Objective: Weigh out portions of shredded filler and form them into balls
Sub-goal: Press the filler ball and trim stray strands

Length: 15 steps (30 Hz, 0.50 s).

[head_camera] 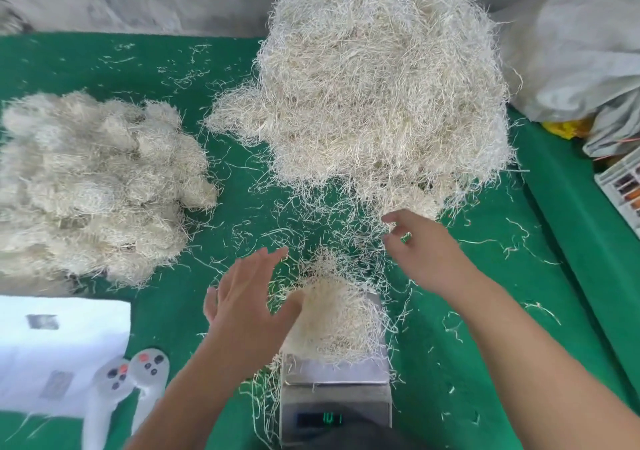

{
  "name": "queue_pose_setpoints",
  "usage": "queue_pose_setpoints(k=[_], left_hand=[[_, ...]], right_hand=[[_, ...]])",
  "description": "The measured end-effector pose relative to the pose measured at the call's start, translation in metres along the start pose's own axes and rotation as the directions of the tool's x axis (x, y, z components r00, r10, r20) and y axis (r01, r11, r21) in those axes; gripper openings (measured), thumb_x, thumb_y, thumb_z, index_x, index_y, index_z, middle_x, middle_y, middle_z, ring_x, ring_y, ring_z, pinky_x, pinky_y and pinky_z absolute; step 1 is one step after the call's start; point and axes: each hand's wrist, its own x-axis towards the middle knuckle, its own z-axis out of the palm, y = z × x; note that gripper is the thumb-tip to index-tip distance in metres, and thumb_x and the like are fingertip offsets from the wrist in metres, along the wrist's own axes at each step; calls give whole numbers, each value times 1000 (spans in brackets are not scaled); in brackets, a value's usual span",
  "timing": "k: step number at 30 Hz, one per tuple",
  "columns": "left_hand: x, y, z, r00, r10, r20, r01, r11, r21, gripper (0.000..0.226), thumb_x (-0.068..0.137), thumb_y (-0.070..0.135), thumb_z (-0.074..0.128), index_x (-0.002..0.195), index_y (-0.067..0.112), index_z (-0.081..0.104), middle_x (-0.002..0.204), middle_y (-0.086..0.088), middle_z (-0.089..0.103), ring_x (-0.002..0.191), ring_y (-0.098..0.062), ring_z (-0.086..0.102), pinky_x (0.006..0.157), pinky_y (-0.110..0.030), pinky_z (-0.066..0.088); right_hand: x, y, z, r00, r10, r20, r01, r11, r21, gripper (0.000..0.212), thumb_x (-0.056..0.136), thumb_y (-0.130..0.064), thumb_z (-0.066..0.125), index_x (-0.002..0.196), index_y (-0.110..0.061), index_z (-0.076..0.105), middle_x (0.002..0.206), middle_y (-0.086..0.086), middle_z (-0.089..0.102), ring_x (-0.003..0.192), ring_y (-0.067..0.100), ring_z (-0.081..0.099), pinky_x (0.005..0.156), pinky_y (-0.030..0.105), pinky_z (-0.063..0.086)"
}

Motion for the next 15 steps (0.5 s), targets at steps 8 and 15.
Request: queue_pose_setpoints(k=[8, 15], left_hand=[[-5, -13, 18, 986, 150, 66, -152, 988, 31, 58, 100, 58, 51, 153, 56, 27, 168, 21, 13, 157, -15, 6, 124, -46, 1], [-23, -19, 54, 962, 268, 48, -272, 945, 181, 56, 100, 40, 59, 152, 42, 41, 171, 3, 14, 159, -27, 1, 125, -43, -12]], right_hand=[[-74, -27, 58, 988, -147, 55, 142, 986, 82, 53, 101, -28, 62, 152, -23, 47, 160, -2, 43, 148, 14, 39, 124, 37, 31], [-105, -31, 75, 979, -175, 102, 175, 985, 14, 67, 100, -33, 62, 160, -33, 32, 172, -7, 19, 155, 14, 23, 117, 26, 17]])
